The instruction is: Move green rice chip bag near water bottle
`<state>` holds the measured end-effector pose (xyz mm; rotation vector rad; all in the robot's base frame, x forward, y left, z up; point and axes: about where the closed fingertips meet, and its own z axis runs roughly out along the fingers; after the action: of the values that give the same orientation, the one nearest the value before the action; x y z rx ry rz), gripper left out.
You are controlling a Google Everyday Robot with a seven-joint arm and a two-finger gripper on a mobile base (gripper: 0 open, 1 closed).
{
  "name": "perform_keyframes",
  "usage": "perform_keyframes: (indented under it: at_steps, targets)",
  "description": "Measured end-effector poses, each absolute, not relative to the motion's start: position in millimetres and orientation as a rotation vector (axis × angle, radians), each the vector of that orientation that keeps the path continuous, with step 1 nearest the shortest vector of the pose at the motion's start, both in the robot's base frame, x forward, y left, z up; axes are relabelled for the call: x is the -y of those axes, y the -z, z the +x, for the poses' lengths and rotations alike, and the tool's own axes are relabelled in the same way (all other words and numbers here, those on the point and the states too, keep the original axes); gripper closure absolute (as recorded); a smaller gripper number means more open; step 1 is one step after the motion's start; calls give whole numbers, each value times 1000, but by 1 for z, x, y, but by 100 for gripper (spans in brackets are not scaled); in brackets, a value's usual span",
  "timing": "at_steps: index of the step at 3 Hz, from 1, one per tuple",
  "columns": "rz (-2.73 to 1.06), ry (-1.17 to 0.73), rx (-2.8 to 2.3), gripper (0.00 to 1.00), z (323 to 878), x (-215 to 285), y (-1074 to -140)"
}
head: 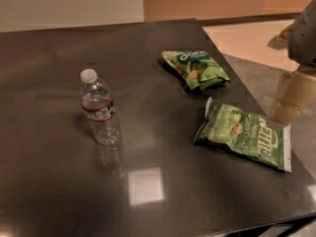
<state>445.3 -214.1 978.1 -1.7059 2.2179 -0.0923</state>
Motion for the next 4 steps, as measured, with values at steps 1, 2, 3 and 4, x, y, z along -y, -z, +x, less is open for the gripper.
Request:
perform_keyframes:
  at_steps: [1,2,3,4]
  targets:
    - [-1703,93,-2216,0,446,214,-978]
    - [-1671,79,-2222,0,467,211,-975]
    - [-1648,60,-2237,0,492,209,-967]
    - [-1618,43,-2258,0,518,207,-960]
